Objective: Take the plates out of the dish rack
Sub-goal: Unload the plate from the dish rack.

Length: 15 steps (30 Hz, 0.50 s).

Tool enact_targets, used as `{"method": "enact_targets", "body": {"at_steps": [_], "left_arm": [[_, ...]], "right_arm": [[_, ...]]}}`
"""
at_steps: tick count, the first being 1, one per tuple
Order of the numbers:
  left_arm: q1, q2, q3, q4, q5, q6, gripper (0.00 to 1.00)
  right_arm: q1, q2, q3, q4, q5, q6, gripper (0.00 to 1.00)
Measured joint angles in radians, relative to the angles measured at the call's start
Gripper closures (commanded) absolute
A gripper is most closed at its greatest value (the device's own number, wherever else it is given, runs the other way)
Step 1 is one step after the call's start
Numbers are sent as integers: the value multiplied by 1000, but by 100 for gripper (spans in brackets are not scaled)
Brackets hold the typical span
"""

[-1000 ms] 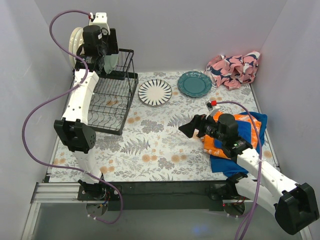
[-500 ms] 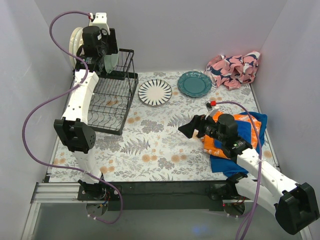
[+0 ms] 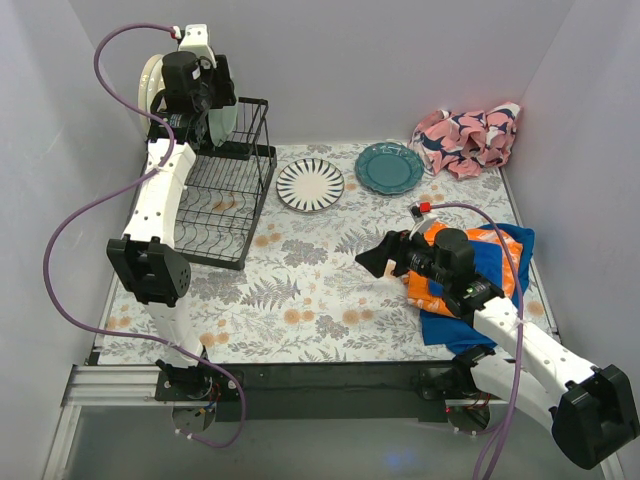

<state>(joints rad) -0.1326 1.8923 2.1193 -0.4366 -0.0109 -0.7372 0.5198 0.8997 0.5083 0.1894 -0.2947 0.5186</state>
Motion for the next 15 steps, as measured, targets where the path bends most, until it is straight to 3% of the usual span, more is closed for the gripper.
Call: {"method": "enact_targets", "body": {"at_steps": [15], "left_arm": [[1,0,-7,-3,-14,23,60]], "right_arm": [[8,-17,0,0,5,-2,6]]}}
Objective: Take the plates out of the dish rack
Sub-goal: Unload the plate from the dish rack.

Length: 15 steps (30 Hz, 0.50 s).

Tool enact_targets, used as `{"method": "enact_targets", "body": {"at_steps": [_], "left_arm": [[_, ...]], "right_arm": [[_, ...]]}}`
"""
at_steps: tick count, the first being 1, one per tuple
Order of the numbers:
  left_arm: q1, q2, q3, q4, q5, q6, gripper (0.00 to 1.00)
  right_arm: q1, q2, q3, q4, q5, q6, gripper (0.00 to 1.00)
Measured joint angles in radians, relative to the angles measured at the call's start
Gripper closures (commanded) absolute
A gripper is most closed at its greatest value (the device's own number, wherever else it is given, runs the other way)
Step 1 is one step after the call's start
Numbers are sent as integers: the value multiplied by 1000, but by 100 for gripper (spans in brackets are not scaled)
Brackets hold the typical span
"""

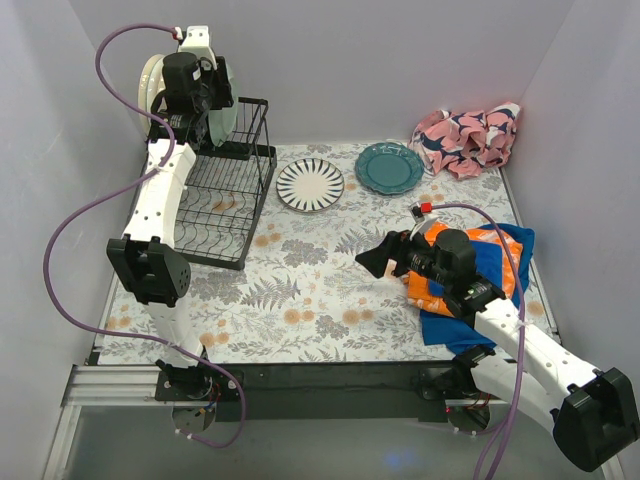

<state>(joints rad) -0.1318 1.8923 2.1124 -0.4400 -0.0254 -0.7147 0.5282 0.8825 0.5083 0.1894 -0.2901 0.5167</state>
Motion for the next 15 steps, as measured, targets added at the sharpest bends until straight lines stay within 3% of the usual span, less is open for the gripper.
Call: {"method": "enact_targets", "body": {"at_steps": [15], "left_arm": [[0,-1,-12,8,3,55,65]], "right_arm": [[4,0,0,0,3,-1,6]]}}
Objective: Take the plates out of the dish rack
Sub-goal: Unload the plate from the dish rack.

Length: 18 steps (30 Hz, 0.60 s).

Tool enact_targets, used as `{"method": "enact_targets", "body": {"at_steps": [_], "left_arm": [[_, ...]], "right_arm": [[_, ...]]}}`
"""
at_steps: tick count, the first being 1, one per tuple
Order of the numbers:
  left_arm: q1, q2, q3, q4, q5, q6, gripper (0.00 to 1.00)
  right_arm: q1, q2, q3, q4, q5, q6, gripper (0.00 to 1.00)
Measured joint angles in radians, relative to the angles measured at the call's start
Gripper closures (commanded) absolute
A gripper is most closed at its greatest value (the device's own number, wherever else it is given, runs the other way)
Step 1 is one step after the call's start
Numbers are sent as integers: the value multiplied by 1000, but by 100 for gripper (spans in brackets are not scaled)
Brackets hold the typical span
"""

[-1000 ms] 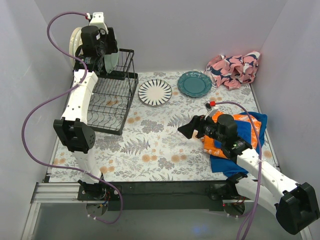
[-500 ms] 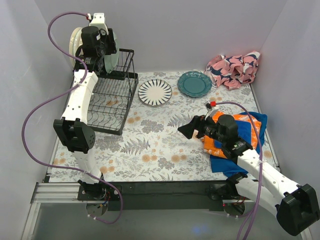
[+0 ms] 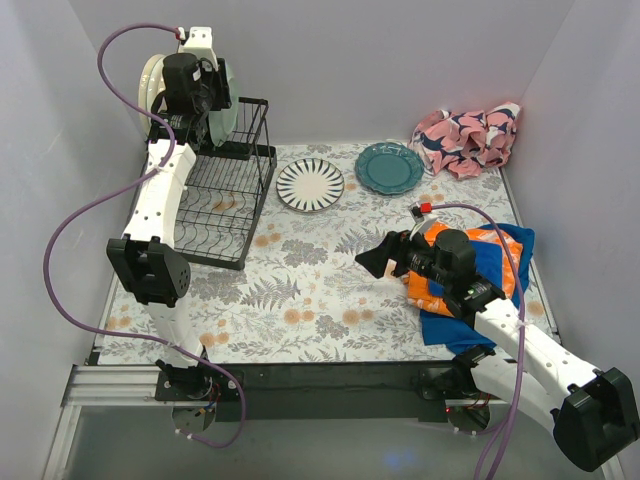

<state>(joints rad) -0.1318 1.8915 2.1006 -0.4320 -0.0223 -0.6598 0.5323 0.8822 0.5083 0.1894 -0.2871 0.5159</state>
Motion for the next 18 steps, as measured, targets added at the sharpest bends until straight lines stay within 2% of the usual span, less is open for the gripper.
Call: {"method": "enact_targets", "body": {"at_steps": [8,11,12,14,18], "left_arm": [[3,0,-3,2,12,9,65],[4,0,-5,6,14,14,71],[5,0,-6,7,14,15,76],[6,0,-7,8,13,20,79],[13,0,-10,12,19,24,76]], "right_arm": [[0,0,0,0,0,0,6],[1,-1,0,0,0,0,6],[1,-1,0,0,0,0,6],[1,-4,0,0,0,0,6],[3,-6,0,0,0,0,6]]}}
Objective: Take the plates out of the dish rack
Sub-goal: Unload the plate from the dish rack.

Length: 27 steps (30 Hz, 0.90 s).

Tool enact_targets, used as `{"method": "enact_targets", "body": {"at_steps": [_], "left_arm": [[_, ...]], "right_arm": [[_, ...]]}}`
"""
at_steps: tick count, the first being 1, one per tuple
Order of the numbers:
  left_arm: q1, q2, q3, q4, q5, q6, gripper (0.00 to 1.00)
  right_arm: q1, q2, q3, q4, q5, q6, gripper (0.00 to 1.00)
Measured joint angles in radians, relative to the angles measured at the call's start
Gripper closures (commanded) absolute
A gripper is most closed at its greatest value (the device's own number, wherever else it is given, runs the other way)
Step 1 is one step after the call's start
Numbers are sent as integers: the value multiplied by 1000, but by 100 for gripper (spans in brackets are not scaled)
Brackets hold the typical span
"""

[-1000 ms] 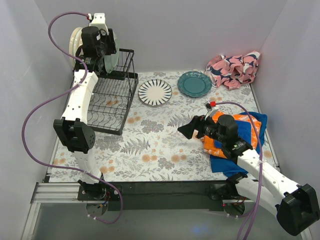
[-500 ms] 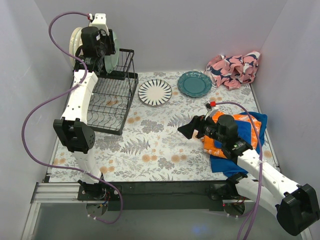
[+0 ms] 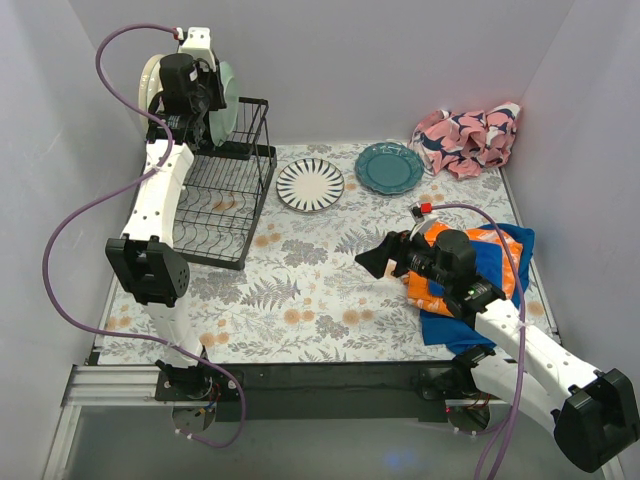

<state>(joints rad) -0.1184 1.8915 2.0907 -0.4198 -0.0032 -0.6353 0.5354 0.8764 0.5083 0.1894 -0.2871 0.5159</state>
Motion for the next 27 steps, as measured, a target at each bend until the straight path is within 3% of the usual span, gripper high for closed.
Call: {"method": "enact_targets", "body": {"at_steps": [5,11,18,24,27], "left_arm": [[2,1,0,2,27,-8,66],[2,3,-1,2,40,-10,67],[3,6,0,2,40,-8,78],[10,13,7,1,49,-9,81],[11,15,12,-2,61,-15,95]], "right_arm": [[3,0,0,0,0,0,6],[3,0,0,0,0,0,6],[4,0,0,0,0,0,6],[5,0,0,0,0,0,6],[7,0,0,0,0,0,6]]}}
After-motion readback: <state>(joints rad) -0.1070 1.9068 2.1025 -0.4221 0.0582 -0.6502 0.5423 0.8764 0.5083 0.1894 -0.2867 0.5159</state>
